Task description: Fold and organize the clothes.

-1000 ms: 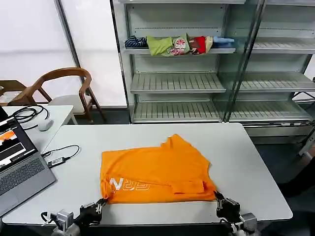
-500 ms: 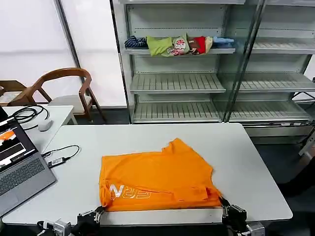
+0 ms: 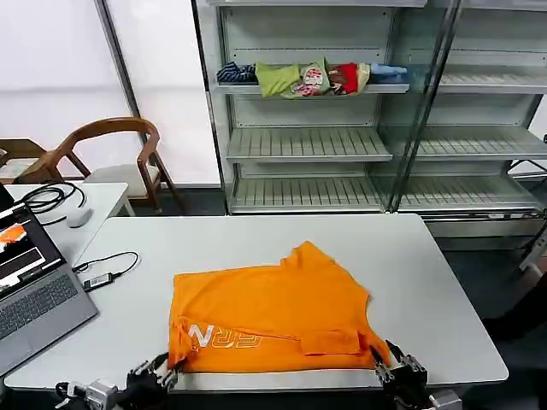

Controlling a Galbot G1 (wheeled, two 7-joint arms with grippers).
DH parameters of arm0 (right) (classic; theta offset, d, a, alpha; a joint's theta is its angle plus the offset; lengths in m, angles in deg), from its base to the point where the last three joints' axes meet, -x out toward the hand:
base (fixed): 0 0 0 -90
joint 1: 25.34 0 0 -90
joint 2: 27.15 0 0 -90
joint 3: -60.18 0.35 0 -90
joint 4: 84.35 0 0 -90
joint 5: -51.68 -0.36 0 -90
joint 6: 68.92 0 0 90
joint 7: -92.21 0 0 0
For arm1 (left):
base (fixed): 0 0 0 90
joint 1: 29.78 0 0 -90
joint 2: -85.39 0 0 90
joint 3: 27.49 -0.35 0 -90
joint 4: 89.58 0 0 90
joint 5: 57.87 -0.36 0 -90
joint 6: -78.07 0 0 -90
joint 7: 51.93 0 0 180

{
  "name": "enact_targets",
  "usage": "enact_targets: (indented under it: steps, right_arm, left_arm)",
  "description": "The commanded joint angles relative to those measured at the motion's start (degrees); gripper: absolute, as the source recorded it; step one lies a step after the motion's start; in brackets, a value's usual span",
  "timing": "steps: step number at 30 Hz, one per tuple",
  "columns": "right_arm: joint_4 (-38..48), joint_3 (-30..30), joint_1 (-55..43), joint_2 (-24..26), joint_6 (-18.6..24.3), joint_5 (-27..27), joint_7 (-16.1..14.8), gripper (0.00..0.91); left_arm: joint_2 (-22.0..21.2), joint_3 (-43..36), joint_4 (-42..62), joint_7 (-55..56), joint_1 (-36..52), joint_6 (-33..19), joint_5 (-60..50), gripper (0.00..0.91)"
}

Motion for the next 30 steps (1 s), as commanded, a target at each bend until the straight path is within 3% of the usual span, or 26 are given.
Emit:
enact_targets:
  steps: [1,6,13,22,30]
  right_arm:
    - [-1.69,3.31,-4.13,0.82,0.14,-6.83,0.87,0.907]
    - [3.23,0.45,-12.75,1.74,-0.88,-7.7,3.35,0.907]
    - [14.52,-13.22,-32.32,-0.63,-3.99,-7.63,7.56,0.907]
    - [27.22,-23.16,-50.96,-3.77,-6.96,-9.38,10.46,0.907]
    - [40.03,-29.8,-61.09,-10.87,-9.52,-8.05,10.89,0.907]
  left_arm:
    - [1.76,2.91,-0.8,-0.04,9.67,-0.17,7.01,0.907]
    - [2.47,0.57,2.88,-1.23,15.57,-1.19,9.53,0.907]
    - [1.03,-5.85,15.56,-2.28,27.7,-1.82,9.4,0.907]
    - [0.36,-13.49,27.34,-2.61,38.88,-1.9,9.28,0.907]
    - [0.02,-17.49,33.79,-3.51,44.8,-1.69,8.69,0.907]
